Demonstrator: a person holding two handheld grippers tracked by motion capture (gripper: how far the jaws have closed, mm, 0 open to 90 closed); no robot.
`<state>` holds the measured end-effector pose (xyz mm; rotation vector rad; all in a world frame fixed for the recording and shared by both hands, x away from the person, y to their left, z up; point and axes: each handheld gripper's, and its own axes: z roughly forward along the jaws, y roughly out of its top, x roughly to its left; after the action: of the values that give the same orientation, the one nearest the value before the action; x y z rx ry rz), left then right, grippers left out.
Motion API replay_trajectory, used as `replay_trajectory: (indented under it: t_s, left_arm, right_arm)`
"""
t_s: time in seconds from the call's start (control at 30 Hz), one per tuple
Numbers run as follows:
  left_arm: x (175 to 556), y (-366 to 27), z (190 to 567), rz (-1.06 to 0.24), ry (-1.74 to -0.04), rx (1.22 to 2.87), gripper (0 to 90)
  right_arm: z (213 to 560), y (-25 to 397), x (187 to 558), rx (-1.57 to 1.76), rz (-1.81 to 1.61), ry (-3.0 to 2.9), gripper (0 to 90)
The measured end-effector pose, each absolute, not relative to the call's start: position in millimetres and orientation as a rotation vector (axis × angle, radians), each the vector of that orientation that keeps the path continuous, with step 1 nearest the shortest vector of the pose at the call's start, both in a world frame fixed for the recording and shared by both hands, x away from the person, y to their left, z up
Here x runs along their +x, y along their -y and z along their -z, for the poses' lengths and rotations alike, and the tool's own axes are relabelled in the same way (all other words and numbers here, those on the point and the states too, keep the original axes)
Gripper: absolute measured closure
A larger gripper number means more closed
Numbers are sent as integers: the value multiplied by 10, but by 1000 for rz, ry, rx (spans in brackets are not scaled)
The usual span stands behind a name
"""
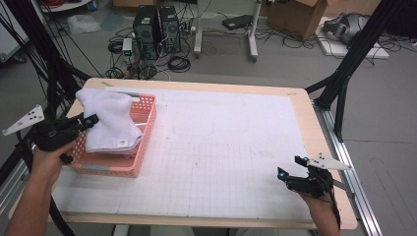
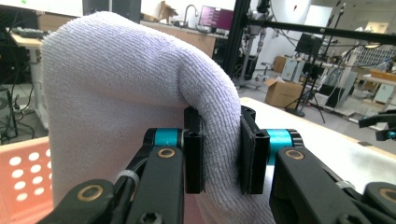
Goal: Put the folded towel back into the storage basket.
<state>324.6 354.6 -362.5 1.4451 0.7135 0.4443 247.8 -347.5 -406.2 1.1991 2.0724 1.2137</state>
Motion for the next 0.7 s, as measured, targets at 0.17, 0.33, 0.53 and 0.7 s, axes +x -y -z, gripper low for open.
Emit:
replay_trajectory:
  t_s: [0.17,0.33,0.53,0.7]
  left_arm:
    - [3276,-3534,3660,-431,-742,1466,745]
    - [3300,-3520,3679,-415,-790,1495,739]
    - [3328,-3515,3672,-395,-864,1539,730]
    - [3344,-3514,3659,-371,-930,1577,722]
  right_arm:
    - [4059,3473,2472,1199,-1216,-2073,192]
    - [4056,3475,2469,1199,-1219,-2070,192]
    - [4057,3477,2472,1199,-1219,-2071,192]
    - [4058,3468,2475,1195,-1219,-2073,192]
